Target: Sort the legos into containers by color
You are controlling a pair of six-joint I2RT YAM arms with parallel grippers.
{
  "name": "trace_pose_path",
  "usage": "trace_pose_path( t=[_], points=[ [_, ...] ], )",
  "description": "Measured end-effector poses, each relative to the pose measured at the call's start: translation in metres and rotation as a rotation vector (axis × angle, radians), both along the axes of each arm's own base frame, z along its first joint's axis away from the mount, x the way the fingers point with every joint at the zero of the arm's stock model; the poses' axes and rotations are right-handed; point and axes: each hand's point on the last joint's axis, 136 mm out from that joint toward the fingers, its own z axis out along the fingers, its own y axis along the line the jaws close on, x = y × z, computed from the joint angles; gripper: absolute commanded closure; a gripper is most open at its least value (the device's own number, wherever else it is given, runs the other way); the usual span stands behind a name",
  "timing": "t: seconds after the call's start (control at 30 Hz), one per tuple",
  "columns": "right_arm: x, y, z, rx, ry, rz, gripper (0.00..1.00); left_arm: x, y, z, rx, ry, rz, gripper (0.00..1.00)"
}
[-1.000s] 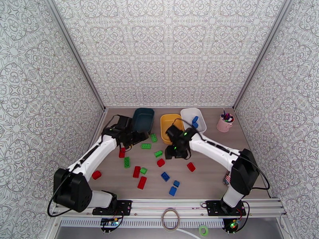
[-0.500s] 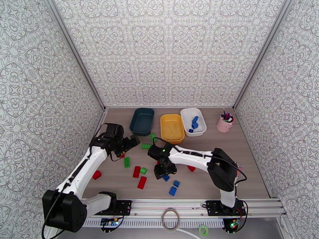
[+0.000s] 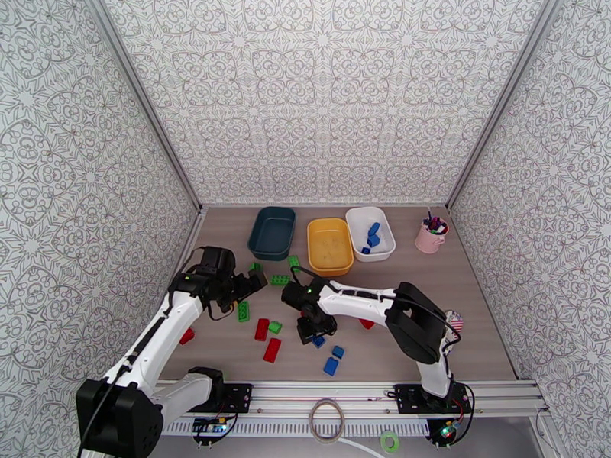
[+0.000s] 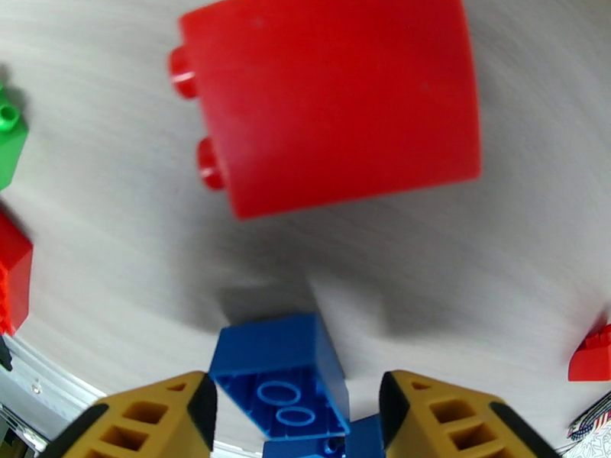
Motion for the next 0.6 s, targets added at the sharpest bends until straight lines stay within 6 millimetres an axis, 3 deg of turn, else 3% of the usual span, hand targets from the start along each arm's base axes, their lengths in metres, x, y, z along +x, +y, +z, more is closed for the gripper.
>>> trace_pose_path(
  t=[0.4, 0.6],
  points=[
    [-0.003, -0.014, -0.015, -0.045, -0.001, -0.042, 0.58, -0.013, -0.027, -0.009, -0.017, 0.037, -0.061, 0.01],
    [0.002, -0.018, -0.013, -0.009, 0.002, -0.094, 0.68, -0.011, -0.037, -0.016, -0.018, 0.060, -0.078, 0.01]
  ],
)
